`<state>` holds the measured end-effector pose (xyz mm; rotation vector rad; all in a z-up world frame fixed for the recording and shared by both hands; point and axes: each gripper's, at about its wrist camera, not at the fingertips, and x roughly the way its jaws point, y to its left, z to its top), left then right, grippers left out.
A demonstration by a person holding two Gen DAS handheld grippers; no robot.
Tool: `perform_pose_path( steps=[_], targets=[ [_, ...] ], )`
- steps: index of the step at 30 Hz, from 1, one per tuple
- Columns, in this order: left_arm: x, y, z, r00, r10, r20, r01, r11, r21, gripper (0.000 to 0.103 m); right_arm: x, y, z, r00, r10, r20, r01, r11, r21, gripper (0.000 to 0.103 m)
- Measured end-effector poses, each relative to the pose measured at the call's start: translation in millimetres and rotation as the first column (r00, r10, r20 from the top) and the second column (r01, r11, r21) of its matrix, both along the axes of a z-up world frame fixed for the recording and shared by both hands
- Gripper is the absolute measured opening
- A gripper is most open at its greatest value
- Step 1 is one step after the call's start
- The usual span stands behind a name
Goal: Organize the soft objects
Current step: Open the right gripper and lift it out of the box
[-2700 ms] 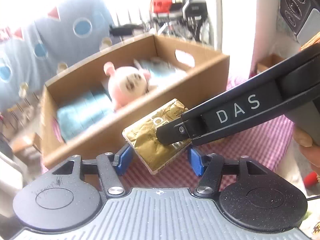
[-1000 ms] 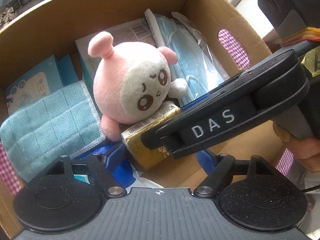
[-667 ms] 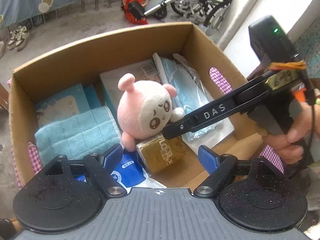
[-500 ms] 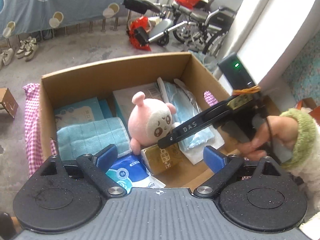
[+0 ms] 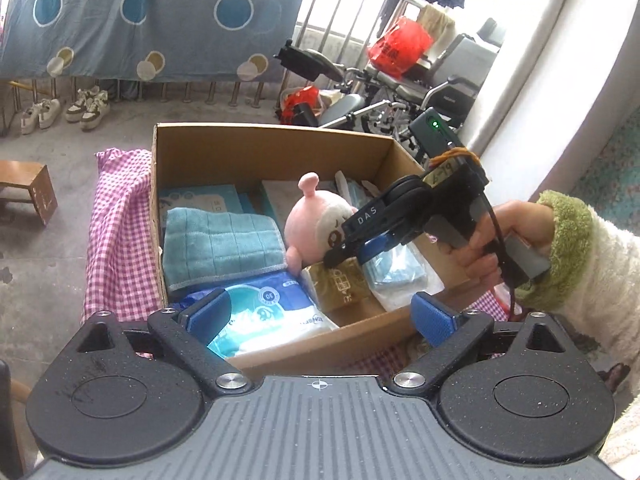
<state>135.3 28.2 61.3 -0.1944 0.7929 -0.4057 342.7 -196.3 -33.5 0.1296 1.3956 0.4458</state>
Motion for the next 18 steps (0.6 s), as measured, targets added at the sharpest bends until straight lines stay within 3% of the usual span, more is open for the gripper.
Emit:
perform_pose_path(
  steps=[6, 10, 13, 18],
  targets=[
    [-21.1, 7.3, -4.9, 1.000, 0.016, 0.016, -0.016, 1.000, -0.003, 0.097, -16.8, -19.0, 26.0, 0.997, -0.054, 0.055, 0.051, 0.998, 0.047, 0.056],
    [-30.8, 8.8, -7.3, 1.000, 0.015, 0.016, -0.015, 1.000, -0.018, 0.097, -39.6, -44.7, 52.1, 0.987, -0.122, 0.100, 0.109, 0.986, 0.127, 0.056],
    [-38.4, 6.1, -5.9, 1.000, 0.009, 0.024, -0.009, 1.000, -0.028, 0.097, -71.0, -69.0, 76.1, 0.973, -0.178, 0.145, 0.147, 0.968, 0.201, 0.056],
    [-45.7, -15.6, -8.9, 0.999, -0.045, 0.016, 0.046, 0.999, -0.026, 0.097, -139.8, -110.9, 109.4, 0.934, -0.258, 0.248, 0.178, 0.936, 0.303, 0.066]
  ],
)
